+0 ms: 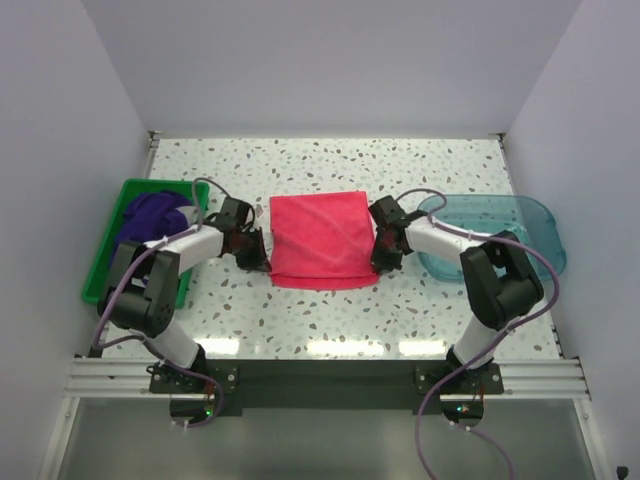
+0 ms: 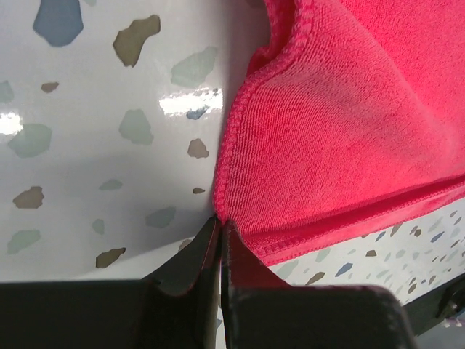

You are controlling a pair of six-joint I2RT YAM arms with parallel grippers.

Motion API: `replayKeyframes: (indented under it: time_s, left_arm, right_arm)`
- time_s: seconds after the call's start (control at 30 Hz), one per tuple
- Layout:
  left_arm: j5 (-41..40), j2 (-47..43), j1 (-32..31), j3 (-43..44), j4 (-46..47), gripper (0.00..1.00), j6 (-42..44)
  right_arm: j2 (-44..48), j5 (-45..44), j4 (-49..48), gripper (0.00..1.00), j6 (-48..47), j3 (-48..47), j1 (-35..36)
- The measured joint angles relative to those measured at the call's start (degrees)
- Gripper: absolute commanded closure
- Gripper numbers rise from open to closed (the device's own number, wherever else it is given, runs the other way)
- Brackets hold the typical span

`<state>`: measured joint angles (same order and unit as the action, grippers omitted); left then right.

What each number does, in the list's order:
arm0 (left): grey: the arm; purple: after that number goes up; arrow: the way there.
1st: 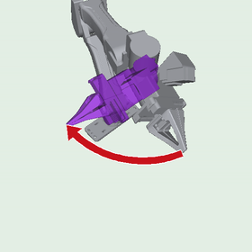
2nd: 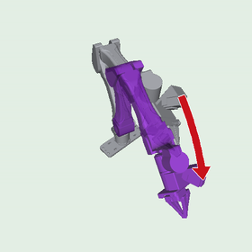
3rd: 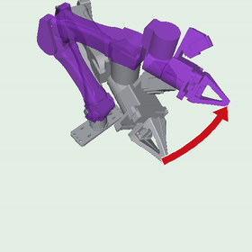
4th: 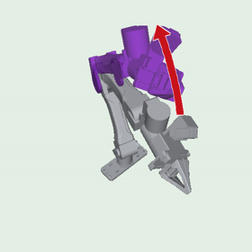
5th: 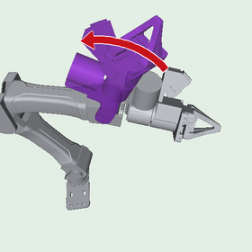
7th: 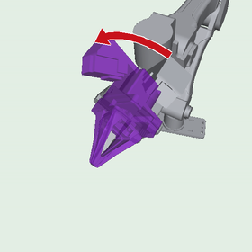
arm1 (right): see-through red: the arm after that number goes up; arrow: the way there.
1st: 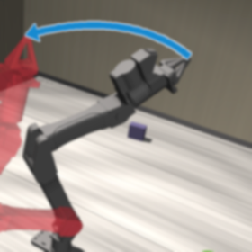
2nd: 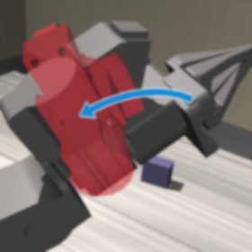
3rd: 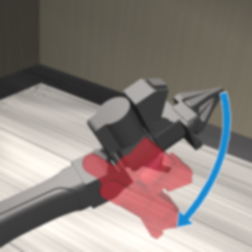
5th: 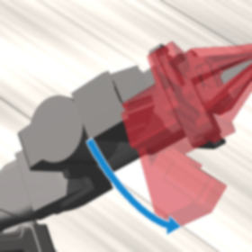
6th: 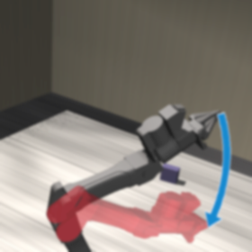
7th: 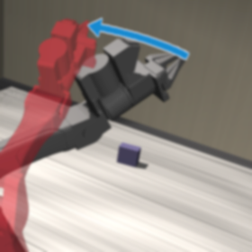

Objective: Fold and stack the towels
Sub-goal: Fold the towel

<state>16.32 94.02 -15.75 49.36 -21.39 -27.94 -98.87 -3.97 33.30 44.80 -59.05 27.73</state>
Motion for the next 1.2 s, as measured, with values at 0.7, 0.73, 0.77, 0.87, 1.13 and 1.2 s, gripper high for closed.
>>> replayKeyframes:
  time_s: [0.7,0.73,0.77,0.87,1.13,1.2]
  left_arm:
    - [-1.92,-7.78,-0.02,8.33,-7.72,1.00,-0.31]
    - [-2.19,-8.31,-0.02,8.94,-8.35,1.00,-0.07]
    - [-2.38,-9.14,-0.02,9.14,-8.96,1.00,0.09]
    - [-2.32,-12.46,-0.02,8.59,-11.13,1.00,0.50]
    - [1.62,-16.81,-0.33,-2.03,-10.71,1.00,0.52]
    - [2.56,-15.54,-0.48,-4.46,-9.73,1.00,0.52]
  right_arm:
    - [4.48,-6.08,8.09,1.00,-6.01,-9.70,-0.09]
    - [4.96,-6.27,8.83,1.00,-6.49,-10.62,-0.11]
    - [5.70,-6.47,9.31,1.00,-6.84,-11.10,-0.11]
    - [9.35,-5.53,10.23,1.00,-7.34,-10.34,-0.11]
    - [15.61,-0.42,6.45,1.00,-5.25,1.84,0.02]
    - [14.47,0.70,4.76,1.00,-4.61,4.26,0.02]
